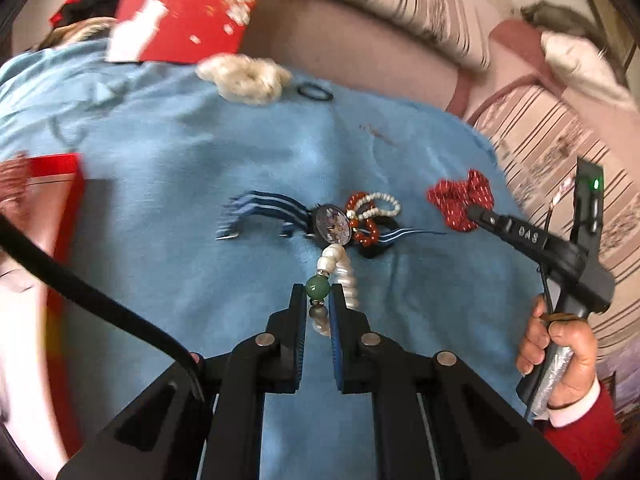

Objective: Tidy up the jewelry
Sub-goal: 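Grasp the pearl bracelet with the left tool while the right grasps the red polka-dot scrunchie, then carry both items into the tray and open both tools, then move both tools back to the remaining jewelry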

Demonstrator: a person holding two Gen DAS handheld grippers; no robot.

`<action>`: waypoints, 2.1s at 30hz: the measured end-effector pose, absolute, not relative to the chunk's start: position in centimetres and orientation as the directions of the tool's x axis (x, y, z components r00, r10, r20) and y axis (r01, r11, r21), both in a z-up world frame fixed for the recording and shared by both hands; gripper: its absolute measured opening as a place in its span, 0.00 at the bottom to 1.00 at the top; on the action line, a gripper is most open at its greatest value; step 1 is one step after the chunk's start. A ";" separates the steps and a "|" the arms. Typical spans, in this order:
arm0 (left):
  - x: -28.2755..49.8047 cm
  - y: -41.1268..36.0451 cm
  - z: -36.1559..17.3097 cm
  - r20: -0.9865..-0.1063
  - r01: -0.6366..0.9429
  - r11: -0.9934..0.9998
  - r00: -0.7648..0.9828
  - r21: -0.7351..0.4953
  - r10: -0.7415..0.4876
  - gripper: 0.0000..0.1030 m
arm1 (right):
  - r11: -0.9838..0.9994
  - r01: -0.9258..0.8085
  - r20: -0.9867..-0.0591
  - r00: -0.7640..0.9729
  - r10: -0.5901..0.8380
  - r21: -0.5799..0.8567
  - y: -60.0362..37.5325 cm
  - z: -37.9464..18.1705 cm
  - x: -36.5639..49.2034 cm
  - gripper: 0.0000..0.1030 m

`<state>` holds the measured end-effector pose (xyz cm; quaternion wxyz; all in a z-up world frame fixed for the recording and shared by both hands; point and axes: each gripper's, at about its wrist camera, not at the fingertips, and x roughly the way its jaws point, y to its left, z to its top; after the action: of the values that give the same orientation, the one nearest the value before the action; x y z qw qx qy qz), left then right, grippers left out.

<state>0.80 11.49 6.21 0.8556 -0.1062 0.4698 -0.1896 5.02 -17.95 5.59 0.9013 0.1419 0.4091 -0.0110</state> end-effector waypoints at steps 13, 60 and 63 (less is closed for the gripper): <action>-8.5 31.2 10.9 -0.703 -0.081 0.916 0.668 -0.393 -0.243 0.10 | 0.945 -0.231 -0.679 0.657 0.327 0.232 -1.9 12.9 -1.2 0.08; -10.3 36.0 8.0 -0.708 -0.280 0.898 0.704 -0.338 -0.047 0.41 | 0.966 -0.250 -0.765 0.609 0.210 0.065 -0.1 9.6 -9.5 0.50; -10.6 33.8 8.3 -0.697 -0.249 0.921 0.717 -0.301 -0.034 0.42 | 0.987 -0.133 -0.774 0.613 0.156 0.093 -5.4 9.1 -11.1 0.50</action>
<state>-10.57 33.81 8.33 0.9067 -0.1902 0.3716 0.0595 -11.10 -5.45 9.07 0.8981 0.0133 0.4323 0.0802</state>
